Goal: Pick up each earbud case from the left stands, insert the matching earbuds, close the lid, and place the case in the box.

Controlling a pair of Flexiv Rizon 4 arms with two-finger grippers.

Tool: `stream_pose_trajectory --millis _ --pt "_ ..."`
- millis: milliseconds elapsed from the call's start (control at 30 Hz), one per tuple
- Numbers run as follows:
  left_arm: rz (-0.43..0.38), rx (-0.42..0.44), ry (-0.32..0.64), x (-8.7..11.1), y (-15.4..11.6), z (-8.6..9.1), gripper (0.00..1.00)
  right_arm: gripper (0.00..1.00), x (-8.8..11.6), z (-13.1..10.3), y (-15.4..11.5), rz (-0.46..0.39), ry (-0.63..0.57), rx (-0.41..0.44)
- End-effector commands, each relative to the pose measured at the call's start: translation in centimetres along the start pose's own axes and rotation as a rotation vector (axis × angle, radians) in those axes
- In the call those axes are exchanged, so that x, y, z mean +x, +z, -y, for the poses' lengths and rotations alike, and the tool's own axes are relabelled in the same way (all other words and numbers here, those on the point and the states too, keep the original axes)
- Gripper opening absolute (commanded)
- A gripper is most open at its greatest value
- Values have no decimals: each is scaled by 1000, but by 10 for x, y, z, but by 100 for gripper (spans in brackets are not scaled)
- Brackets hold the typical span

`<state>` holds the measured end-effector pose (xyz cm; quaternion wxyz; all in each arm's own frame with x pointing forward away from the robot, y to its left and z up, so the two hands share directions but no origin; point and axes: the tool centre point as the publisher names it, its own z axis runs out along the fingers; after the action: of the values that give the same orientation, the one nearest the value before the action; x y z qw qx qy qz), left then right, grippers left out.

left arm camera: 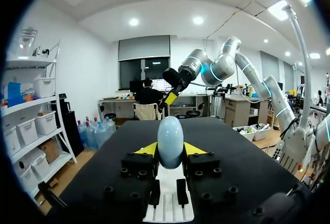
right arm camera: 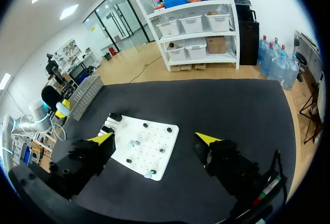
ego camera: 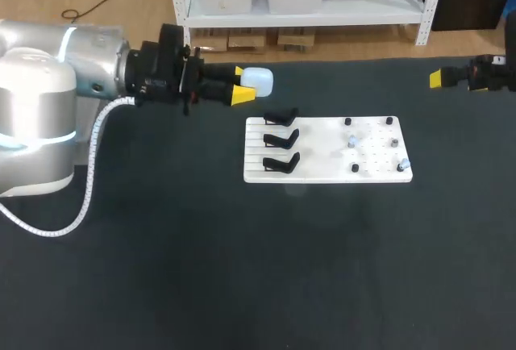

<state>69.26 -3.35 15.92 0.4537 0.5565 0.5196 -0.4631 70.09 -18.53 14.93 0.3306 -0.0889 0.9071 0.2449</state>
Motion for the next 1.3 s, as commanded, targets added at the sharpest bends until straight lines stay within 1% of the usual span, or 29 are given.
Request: stream_pose_trajectory --millis 33,367,433,500,567,667,767,967,1200,1300 --pt "2 -26 2 0 0 3 0 100 0 0 0 0 0 0" --pt "2 -26 2 0 0 3 0 100 0 0 0 0 0 0" --pt "10 -18 4 0 4 8 0 100 0 0 0 0 0 0" --pt "33 7 10 -2 11 12 0 100 0 0 0 0 0 0" --pt "56 18 8 -3 16 12 0 100 0 0 0 0 0 0" --pt "64 31 12 -5 21 12 0 100 0 0 0 0 0 0" --pt "72 38 5 -5 25 12 0 100 7 -6 0 -19 -11 -18" --pt "75 36 -18 -2 27 12 0 100 21 -30 -2 -45 -48 -48" --pt "75 25 -35 2 24 13 0 100 26 -72 -7 -46 -96 -85" --pt "76 25 -38 4 23 14 0 100 27 -91 -5 -58 -133 -85"
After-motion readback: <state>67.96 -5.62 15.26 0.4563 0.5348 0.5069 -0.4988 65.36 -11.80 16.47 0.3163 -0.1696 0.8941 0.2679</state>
